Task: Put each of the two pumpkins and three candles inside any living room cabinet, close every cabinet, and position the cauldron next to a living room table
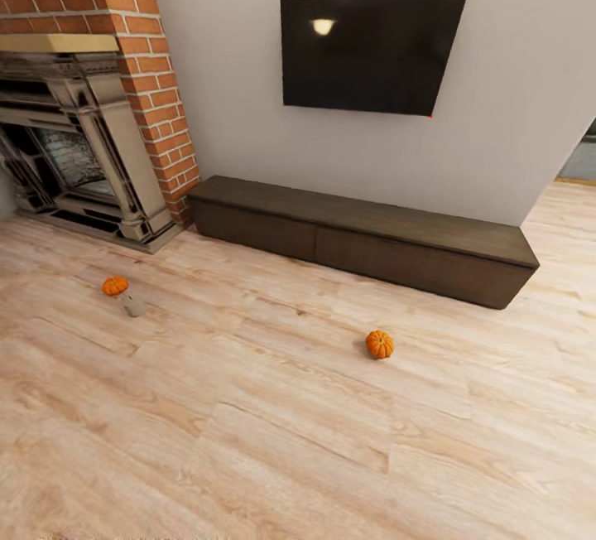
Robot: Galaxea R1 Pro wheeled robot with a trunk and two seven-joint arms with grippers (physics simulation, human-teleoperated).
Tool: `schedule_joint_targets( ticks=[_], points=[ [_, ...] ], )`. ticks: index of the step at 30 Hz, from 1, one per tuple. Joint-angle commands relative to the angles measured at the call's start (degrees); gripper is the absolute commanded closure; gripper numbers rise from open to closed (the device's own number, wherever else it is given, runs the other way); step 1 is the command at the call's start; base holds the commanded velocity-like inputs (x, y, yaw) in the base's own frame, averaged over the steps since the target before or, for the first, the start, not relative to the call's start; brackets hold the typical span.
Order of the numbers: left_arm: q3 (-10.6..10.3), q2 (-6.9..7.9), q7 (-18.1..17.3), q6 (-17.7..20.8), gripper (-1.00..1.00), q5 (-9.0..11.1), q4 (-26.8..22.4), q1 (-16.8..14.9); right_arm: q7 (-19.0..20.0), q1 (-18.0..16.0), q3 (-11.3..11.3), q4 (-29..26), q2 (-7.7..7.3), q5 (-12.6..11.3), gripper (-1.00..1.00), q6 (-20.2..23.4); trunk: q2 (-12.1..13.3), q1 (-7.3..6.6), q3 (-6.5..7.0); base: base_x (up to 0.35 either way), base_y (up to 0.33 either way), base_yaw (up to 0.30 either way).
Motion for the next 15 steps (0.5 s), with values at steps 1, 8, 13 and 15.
schedule_joint_targets(
  ticks=[1,8,13,15],
  points=[
    [0.00,0.00,0.00,0.01,-1.00,0.01,0.00,0.01,-0.02,0.00,0.00,-0.01,-0.02,0.00,-1.00,0.00,0.00,0.00,0.05,0.000,0.000,0.259],
    [0.00,0.00,0.00,0.01,-1.00,0.02,0.00,0.01,-0.01,0.00,0.00,-0.03,-0.08,0.00,-1.00,0.00,0.00,0.00,0.42,0.000,0.000,0.259],
    [0.01,0.00,0.00,0.02,-1.00,0.00,0.00,0.01,0.02,0.00,0.00,-0.03,-0.09,0.00,-1.00,0.00,0.00,0.00,0.69,0.000,0.000,0.259],
    [0.04,0.00,0.00,-0.01,-1.00,0.02,0.00,0.01,-0.01,0.00,0.00,-0.03,-0.09,0.00,-1.00,0.00,0.00,0.00,0.79,0.000,0.000,0.259]
  ],
)
